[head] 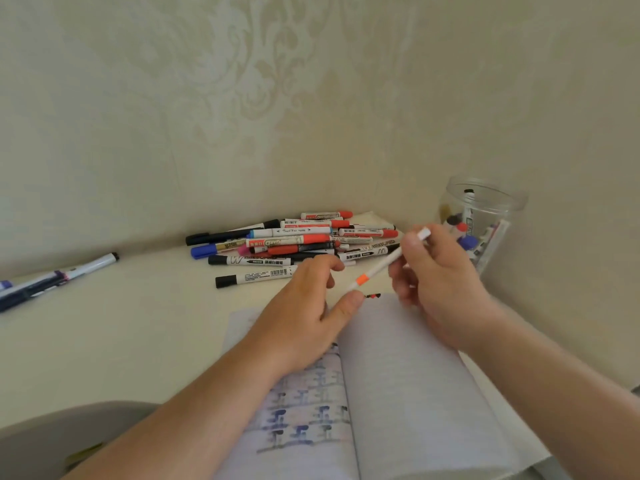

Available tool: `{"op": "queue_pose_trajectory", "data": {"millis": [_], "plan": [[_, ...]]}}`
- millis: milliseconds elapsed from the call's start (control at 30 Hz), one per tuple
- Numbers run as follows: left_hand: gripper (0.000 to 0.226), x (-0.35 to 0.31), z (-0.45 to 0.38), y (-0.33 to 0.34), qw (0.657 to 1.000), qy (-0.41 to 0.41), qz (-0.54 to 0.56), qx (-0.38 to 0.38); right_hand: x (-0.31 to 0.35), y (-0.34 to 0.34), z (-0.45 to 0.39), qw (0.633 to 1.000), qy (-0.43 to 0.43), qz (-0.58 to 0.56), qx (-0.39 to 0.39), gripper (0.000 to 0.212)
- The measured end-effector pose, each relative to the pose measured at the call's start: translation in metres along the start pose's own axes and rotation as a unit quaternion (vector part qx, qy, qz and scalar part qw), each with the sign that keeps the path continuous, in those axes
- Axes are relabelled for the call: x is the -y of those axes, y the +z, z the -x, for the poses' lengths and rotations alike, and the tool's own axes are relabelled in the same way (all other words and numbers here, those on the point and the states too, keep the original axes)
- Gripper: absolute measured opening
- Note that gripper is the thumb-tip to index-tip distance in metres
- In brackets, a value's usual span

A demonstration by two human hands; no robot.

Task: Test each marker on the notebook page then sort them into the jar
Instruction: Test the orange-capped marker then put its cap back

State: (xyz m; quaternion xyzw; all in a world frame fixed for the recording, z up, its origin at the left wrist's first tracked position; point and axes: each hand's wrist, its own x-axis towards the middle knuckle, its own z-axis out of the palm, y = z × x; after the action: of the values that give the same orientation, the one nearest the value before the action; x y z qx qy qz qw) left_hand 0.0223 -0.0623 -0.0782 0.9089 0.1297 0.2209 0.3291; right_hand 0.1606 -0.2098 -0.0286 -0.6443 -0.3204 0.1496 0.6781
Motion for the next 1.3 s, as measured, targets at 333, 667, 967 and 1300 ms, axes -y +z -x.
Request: {"op": "queue_pose_trajectory", "data": {"millis": [333, 667, 967, 1300], "plan": [[0.029, -0.006, 0.005, 0.006, 0.984, 0.073, -0.155, 0.051, -0.030, -0.005, 0.015, 0.983, 0.093, -0.147, 0.058, 0.023], [0.029, -0.002, -0.001, 0.002, 0.979, 0.107, -0.153, 0.087, -0.039, -0.003, 0.014, 0.983, 0.054, -0.010, 0.173, 0.021], [0.040, -0.003, -0.002, 0.001, 0.989, 0.018, -0.112, 0.091, -0.013, -0.038, 0.007, 0.973, 0.082, -0.207, 0.055, 0.010], [0.026, -0.006, -0.003, 0.004, 0.981, 0.017, -0.143, 0.127, -0.027, -0.034, -0.012, 0.965, 0.100, 0.238, 0.052, 0.019]]}}
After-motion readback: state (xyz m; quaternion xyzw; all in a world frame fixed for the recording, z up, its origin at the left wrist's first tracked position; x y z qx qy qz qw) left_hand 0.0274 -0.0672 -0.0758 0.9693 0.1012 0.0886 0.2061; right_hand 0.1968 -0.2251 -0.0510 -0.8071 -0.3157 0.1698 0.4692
